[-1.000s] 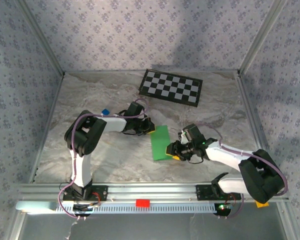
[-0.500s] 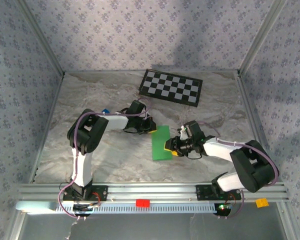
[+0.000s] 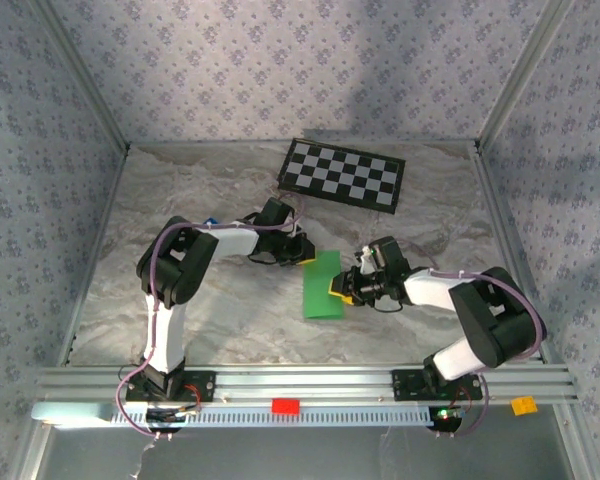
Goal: Fold a paper plane with a square sheet of paper (pick it up from the middle)
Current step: Fold the triangle a second time at the center of the table.
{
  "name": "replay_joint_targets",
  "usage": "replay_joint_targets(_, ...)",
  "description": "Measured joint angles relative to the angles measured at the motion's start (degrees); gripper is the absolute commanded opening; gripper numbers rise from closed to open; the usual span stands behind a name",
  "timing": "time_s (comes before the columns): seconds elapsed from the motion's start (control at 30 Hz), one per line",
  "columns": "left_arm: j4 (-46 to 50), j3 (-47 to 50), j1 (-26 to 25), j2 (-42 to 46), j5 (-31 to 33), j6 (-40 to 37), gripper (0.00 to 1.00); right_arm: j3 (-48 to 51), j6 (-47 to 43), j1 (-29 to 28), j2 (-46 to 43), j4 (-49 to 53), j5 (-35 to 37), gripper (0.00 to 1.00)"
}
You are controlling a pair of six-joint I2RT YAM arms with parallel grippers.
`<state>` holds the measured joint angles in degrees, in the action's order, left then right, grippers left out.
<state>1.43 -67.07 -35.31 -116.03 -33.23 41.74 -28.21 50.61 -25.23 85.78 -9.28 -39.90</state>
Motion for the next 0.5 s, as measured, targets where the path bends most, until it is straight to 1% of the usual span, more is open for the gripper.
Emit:
replay_joint_targets(0.1, 0.1, -0.4, -0.1, 0.1, -0.2, -0.3, 0.29, -0.2, -0.2, 0.6, 1.0, -0.7, -0.3, 0.19)
replay_joint_targets(0.13, 0.1, -0.5, -0.2, 0.4, -0.2, -0.5, 0.34, -0.2, -0.3, 0.8, 1.3, -0.9, -0.3, 0.18)
replay_joint_targets(0.2, 0.6, -0.5, -0.5, 1.2, 0.3, -0.6, 0.39, -0.2, -0.2, 1.0, 1.8, -1.1, -0.4, 0.15)
replay_joint_targets(0.23, 1.1, -0.5, -0.5, 1.8, 0.7, -0.7, 0.43, -0.2, -0.1, 1.0, 1.9, -1.3, -0.4, 0.14)
replay_joint_targets(0.37, 2.8, -0.3, -0.8, 6.4, 3.0, -1.6, 0.49, -0.2, 1.1, 0.9, 2.1, -2.1, 0.0, 0.1)
replay_joint_targets(0.5, 3.5, 1.2, -1.5, 14.4, 6.7, -2.7, 0.51, -0.2, 4.1, 0.0, 2.1, -4.2, 1.3, 0.1)
